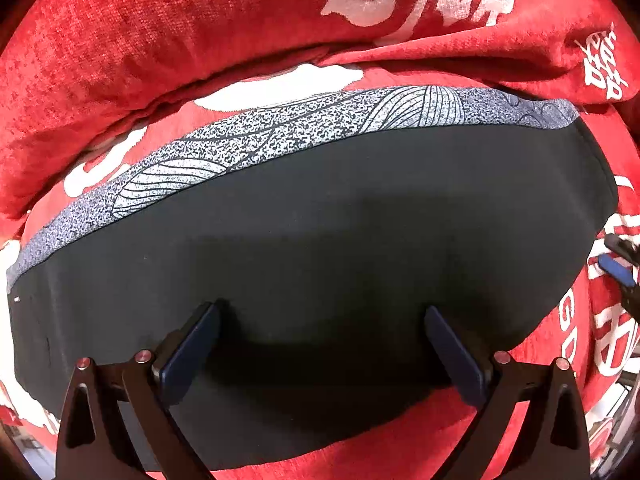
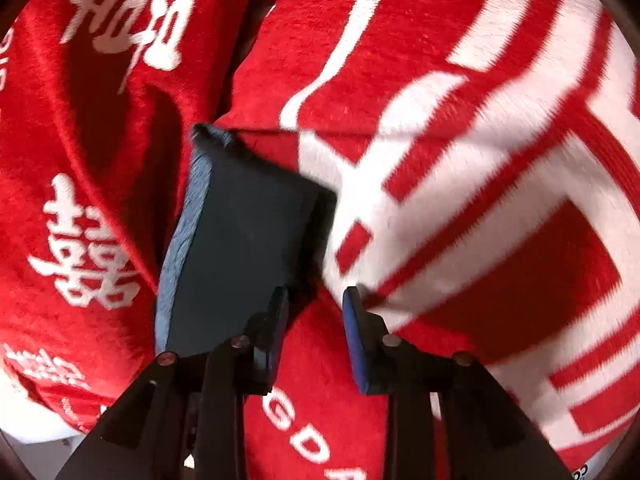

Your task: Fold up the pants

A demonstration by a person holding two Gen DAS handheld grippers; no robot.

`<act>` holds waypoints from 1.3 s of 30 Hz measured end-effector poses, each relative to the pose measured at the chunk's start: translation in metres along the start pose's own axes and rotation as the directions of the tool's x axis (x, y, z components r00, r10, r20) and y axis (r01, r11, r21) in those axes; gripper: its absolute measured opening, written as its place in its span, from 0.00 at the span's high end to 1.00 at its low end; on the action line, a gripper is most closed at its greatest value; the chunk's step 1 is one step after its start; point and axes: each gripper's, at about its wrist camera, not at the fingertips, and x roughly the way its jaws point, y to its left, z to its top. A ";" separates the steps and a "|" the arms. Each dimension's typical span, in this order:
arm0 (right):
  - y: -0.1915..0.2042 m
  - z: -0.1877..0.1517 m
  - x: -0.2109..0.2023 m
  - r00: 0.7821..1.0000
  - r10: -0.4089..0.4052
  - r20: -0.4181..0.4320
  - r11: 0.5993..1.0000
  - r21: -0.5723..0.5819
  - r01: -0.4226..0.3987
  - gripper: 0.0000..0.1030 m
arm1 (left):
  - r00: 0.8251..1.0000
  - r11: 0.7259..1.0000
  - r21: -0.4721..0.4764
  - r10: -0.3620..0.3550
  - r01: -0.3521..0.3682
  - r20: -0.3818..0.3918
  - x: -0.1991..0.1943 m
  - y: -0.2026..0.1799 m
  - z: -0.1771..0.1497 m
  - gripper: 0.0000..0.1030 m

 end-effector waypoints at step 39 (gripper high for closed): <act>0.057 0.016 0.008 0.959 0.281 -0.016 0.947 -0.156 -0.280 0.87 | 0.995 0.985 -0.162 0.066 -0.052 0.080 0.007 -0.080 0.053 0.00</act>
